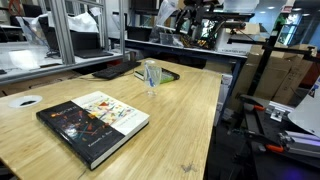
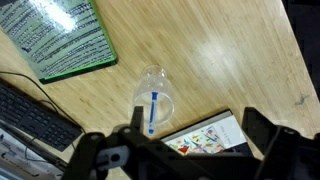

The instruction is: Put the marker in the glass on the table

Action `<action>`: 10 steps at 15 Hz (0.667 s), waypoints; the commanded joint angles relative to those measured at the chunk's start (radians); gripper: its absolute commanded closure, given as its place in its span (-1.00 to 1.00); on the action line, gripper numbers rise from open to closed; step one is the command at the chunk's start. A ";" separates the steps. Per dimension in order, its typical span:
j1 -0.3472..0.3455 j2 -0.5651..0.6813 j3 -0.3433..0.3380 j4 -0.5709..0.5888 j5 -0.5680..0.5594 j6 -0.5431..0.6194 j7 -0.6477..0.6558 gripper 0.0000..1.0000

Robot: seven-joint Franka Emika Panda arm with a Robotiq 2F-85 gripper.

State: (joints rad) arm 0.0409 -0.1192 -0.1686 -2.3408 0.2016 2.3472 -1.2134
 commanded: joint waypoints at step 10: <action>0.015 0.063 0.059 -0.075 0.380 0.353 -0.017 -1.00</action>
State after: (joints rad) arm 0.0509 -0.0898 -0.1329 -2.3948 0.4614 2.5573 -1.2099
